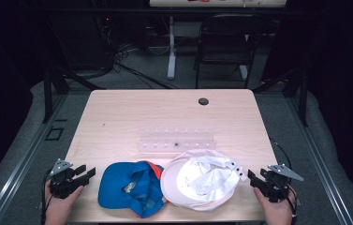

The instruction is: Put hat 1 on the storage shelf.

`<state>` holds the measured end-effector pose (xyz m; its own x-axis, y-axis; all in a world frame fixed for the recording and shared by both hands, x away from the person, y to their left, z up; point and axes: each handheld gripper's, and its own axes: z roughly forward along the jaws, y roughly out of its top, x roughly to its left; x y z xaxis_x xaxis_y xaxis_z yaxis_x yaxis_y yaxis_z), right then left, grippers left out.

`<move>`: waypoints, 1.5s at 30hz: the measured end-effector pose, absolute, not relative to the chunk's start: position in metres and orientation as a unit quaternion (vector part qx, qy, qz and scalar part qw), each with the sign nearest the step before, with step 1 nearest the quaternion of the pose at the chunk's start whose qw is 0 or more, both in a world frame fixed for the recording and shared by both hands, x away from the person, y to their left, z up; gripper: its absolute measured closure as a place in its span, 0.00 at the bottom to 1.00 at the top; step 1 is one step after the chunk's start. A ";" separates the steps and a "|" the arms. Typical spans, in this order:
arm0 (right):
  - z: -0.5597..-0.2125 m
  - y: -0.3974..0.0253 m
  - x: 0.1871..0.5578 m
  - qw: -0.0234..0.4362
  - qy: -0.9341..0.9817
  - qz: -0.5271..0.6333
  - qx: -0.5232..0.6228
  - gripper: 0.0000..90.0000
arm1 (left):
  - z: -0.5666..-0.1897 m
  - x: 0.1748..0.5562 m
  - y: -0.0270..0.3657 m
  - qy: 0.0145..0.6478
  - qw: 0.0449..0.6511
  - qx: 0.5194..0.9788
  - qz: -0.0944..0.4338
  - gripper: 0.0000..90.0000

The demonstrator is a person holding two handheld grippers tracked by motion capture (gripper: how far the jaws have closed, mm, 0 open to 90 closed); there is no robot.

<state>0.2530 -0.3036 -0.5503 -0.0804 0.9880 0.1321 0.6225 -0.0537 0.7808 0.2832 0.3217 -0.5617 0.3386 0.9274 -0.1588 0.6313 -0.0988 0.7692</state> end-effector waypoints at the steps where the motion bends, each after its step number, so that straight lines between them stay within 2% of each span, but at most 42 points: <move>1: -0.551 -0.303 0.252 0.251 0.642 0.360 0.628 0.55 | -0.562 0.283 0.321 0.542 0.394 0.718 0.188 0.58; 5: -0.553 -0.302 0.251 0.235 0.644 0.365 0.630 0.60 | -0.562 0.282 0.316 0.535 0.390 0.726 0.189 0.58; 10: -0.549 -0.300 0.253 0.208 0.650 0.366 0.632 0.60 | -0.559 0.278 0.316 0.531 0.387 0.730 0.189 0.58; 14: -0.545 -0.295 0.254 0.204 0.656 0.362 0.630 0.56 | -0.558 0.277 0.316 0.531 0.387 0.730 0.190 0.58; 25: -0.542 -0.291 0.250 0.181 0.655 0.354 0.642 0.54 | -0.558 0.277 0.311 0.517 0.381 0.742 0.191 0.55; 33: -0.527 -0.282 0.258 0.121 0.680 0.319 0.649 0.54 | -0.559 0.277 0.310 0.518 0.382 0.742 0.187 0.55; 41: -0.506 -0.292 0.275 0.066 0.690 0.294 0.659 0.54 | -0.559 0.277 0.306 0.513 0.380 0.747 0.185 0.54; 45: -0.496 -0.295 0.281 0.054 0.693 0.284 0.660 0.54 | -0.560 0.277 0.305 0.513 0.378 0.748 0.185 0.54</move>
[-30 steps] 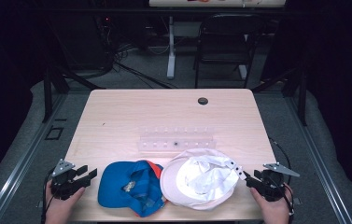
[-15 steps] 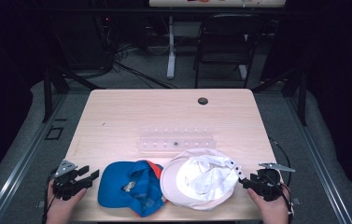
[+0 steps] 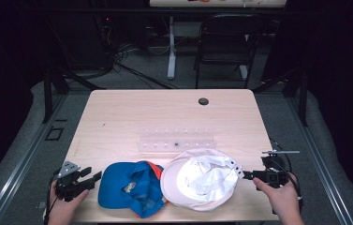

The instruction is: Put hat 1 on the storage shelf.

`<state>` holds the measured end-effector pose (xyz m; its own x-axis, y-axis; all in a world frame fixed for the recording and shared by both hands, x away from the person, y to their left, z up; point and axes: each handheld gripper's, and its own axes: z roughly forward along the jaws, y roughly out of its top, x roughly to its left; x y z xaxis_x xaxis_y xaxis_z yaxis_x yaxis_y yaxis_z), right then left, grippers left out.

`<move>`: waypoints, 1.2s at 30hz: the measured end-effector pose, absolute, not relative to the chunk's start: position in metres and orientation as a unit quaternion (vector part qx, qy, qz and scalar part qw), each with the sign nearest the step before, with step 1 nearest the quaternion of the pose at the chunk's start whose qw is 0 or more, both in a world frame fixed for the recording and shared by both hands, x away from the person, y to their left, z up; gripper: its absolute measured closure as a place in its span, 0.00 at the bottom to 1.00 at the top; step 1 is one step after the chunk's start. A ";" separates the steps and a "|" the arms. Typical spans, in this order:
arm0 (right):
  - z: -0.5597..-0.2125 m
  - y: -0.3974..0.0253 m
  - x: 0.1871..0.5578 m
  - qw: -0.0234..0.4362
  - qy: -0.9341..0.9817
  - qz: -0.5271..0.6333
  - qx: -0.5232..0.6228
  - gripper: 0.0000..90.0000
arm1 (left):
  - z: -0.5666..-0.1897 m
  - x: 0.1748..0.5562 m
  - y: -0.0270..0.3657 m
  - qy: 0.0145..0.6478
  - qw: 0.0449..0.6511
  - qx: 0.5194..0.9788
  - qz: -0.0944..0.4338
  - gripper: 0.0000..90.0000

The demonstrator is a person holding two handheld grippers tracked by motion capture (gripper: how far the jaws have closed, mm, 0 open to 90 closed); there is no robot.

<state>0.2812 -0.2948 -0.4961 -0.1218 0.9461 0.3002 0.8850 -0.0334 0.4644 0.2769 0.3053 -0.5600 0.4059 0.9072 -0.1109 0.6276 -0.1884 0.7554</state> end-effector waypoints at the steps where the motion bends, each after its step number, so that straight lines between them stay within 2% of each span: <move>1: -0.488 -0.296 0.285 0.055 0.697 0.280 0.657 0.54 | -0.561 0.277 0.305 0.513 0.381 0.746 0.187 0.54; 5: -0.477 -0.299 0.292 0.051 0.697 0.280 0.658 0.54 | -0.561 0.277 0.305 0.514 0.379 0.747 0.186 0.54; 13: -0.465 -0.295 0.304 0.016 0.697 0.284 0.658 0.54 | -0.561 0.277 0.305 0.514 0.381 0.746 0.186 0.54; 16: -0.465 -0.290 0.308 -0.006 0.698 0.286 0.656 0.54 | -0.561 0.277 0.305 0.514 0.381 0.746 0.186 0.54; 27: -0.484 -0.274 0.319 -0.039 0.702 0.260 0.662 0.55 | -0.561 0.277 0.306 0.516 0.377 0.747 0.182 0.54; 34: -0.498 -0.269 0.323 -0.061 0.702 0.258 0.661 0.62 | -0.561 0.278 0.305 0.515 0.377 0.748 0.183 0.53; 36: -0.504 -0.264 0.323 -0.065 0.706 0.252 0.659 0.69 | -0.561 0.278 0.306 0.515 0.376 0.749 0.182 0.53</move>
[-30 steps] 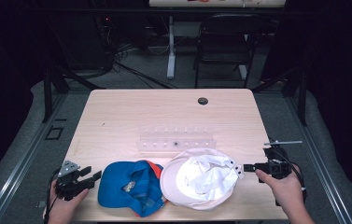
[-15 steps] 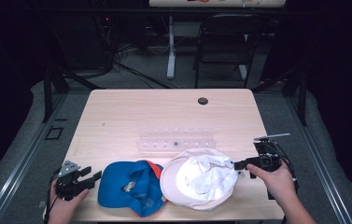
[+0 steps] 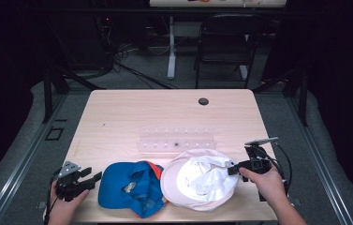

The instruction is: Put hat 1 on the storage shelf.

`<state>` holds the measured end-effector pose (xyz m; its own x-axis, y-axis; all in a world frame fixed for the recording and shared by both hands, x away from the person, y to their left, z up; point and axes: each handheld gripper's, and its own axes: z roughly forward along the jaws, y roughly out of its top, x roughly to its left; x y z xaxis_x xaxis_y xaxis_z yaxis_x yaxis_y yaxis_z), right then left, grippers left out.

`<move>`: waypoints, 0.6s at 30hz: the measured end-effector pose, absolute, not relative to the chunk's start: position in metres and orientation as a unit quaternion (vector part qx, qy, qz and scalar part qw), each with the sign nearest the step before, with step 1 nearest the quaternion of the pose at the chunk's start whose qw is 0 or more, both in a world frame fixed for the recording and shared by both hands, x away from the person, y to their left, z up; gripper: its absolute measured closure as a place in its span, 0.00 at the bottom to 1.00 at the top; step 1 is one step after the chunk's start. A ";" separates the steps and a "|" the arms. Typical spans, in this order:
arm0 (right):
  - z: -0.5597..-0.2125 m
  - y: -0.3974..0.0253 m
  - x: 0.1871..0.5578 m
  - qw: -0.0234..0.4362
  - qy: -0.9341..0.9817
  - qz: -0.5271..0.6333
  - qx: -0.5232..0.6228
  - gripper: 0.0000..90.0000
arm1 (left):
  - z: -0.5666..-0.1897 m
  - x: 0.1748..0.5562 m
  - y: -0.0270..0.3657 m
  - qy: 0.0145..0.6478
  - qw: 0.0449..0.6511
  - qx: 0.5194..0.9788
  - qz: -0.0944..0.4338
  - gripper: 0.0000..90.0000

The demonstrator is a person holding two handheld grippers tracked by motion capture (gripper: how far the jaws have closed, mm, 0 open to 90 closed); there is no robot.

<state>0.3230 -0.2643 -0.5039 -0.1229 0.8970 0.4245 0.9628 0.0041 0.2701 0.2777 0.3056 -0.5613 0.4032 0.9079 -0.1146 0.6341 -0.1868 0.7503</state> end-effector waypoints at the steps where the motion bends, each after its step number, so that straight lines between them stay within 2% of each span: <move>1: -0.505 -0.263 0.323 0.062 -0.705 -0.253 -0.660 0.70 | -0.561 0.278 0.306 0.515 0.376 0.748 0.182 0.53; 4: -0.504 -0.262 0.323 0.052 -0.711 -0.245 -0.657 0.73 | -0.561 0.278 0.306 0.515 0.376 0.748 0.181 0.53; 5: -0.502 -0.261 0.324 0.052 -0.716 -0.239 -0.654 0.78 | -0.561 0.278 0.306 0.515 0.377 0.748 0.182 0.53; 8: -0.499 -0.261 0.324 0.050 -0.722 -0.232 -0.650 0.82 | -0.561 0.278 0.306 0.515 0.377 0.748 0.182 0.53; 18: -0.488 -0.251 0.323 0.031 -0.744 -0.198 -0.638 0.89 | -0.562 0.278 0.305 0.515 0.375 0.749 0.182 0.53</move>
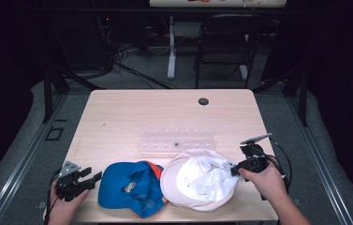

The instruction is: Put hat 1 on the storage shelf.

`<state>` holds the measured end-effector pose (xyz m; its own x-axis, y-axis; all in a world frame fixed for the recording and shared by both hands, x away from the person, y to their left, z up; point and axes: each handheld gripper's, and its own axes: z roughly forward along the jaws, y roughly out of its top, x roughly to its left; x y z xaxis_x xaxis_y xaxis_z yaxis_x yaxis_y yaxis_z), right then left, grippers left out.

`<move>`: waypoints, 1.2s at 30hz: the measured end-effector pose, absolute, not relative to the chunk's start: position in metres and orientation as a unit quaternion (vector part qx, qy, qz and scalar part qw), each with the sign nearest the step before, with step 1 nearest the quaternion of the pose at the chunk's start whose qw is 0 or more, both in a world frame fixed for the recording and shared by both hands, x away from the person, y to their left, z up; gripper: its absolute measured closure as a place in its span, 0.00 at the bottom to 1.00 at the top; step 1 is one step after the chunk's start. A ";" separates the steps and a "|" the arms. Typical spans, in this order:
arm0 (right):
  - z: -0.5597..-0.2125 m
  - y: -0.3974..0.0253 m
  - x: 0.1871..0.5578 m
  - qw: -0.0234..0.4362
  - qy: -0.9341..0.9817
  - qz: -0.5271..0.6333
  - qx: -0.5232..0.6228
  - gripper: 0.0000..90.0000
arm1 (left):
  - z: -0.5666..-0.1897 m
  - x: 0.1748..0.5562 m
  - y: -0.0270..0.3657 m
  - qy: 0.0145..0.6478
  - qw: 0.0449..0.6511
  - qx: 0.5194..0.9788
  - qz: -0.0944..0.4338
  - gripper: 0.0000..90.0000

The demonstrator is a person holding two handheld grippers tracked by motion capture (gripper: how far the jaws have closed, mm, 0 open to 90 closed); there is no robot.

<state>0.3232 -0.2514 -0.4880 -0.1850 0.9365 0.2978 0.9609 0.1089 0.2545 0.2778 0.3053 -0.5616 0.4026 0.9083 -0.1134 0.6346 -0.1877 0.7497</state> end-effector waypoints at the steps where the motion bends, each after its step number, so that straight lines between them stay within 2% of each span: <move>1: -0.487 -0.250 0.323 0.031 -0.746 -0.192 -0.637 0.89 | -0.562 0.278 0.305 0.515 0.375 0.749 0.182 0.53; 15: -0.463 -0.235 0.325 0.037 -0.755 -0.151 -0.637 0.90 | -0.562 0.278 0.306 0.516 0.376 0.749 0.180 0.53; 36: -0.409 -0.233 0.332 0.122 -0.723 -0.231 -0.640 0.90 | -0.562 0.278 0.305 0.515 0.376 0.749 0.180 0.53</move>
<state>0.3320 -0.2330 -0.4091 -0.1518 0.8688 0.4714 0.9812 0.0749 0.1779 0.2778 0.3054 -0.5620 0.4038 0.9072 -0.1178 0.6357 -0.1856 0.7493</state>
